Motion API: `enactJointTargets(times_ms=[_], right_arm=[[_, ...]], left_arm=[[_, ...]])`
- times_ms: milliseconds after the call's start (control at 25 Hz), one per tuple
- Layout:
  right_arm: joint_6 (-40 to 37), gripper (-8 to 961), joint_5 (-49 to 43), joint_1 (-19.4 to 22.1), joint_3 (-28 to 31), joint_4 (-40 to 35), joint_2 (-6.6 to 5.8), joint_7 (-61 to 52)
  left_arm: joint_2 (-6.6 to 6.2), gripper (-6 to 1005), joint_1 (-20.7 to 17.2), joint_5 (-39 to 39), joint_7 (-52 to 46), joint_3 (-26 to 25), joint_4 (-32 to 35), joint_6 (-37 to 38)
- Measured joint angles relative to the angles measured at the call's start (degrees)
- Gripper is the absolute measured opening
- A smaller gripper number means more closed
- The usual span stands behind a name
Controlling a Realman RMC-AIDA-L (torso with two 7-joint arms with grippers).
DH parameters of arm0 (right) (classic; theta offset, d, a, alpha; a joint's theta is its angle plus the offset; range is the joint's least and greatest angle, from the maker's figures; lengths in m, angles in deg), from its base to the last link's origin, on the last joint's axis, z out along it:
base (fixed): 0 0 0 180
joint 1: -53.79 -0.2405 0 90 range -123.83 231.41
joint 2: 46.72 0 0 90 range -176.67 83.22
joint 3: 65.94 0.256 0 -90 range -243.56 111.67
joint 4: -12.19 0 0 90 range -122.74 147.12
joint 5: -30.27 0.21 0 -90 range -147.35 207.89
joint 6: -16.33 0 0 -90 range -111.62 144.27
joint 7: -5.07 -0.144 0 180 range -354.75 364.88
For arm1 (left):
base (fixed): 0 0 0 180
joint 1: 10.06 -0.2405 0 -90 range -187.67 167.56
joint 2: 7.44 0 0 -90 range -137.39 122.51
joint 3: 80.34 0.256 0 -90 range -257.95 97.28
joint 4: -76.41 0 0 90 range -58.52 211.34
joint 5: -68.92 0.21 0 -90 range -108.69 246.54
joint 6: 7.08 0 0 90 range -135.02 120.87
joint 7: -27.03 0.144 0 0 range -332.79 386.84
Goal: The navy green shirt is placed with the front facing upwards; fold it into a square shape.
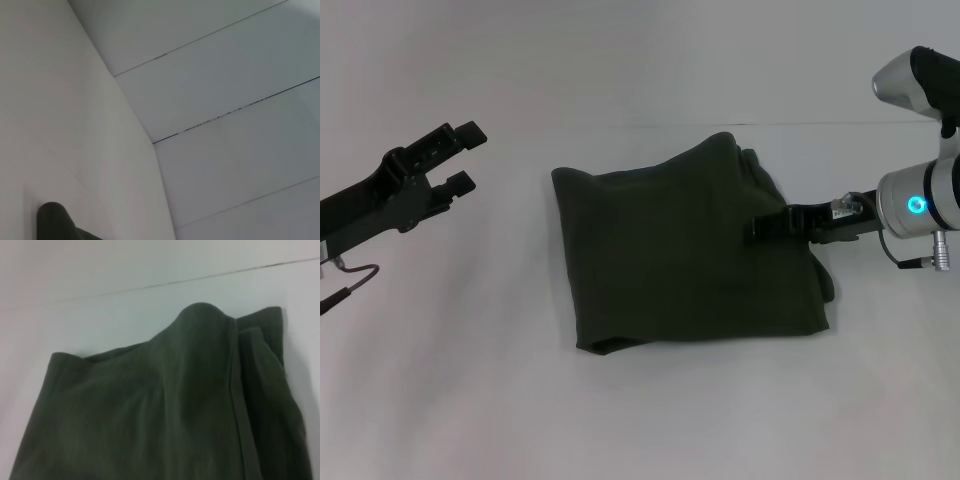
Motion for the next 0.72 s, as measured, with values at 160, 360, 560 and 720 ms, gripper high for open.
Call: enactJointTargets(times_ms=[160, 360, 560, 720], right_arm=[[0.03, 862, 0.32, 0.02, 0.35, -0.17, 0.13, 0.01], [0.06, 760, 0.37, -0.15, 0.25, -0.09, 0.34, 0.09], [0.06, 658, 0.24, -0.18, 0.37, 0.09, 0.32, -0.59], [0.07, 515, 0.25, 0.17, 0.39, -0.1, 0.26, -0.95]], left_arm=[[0.0, 931, 0.07, 0.0, 0.07, -0.04, -0.19, 0.01], [0.0, 931, 0.07, 0.0, 0.33, -0.53, -0.65, 0.02], [0.0, 931, 0.05, 0.0, 0.48, -0.59, -0.66, 0.02], [0.0, 931, 0.04, 0.0, 0.49, -0.57, -0.66, 0.02]])
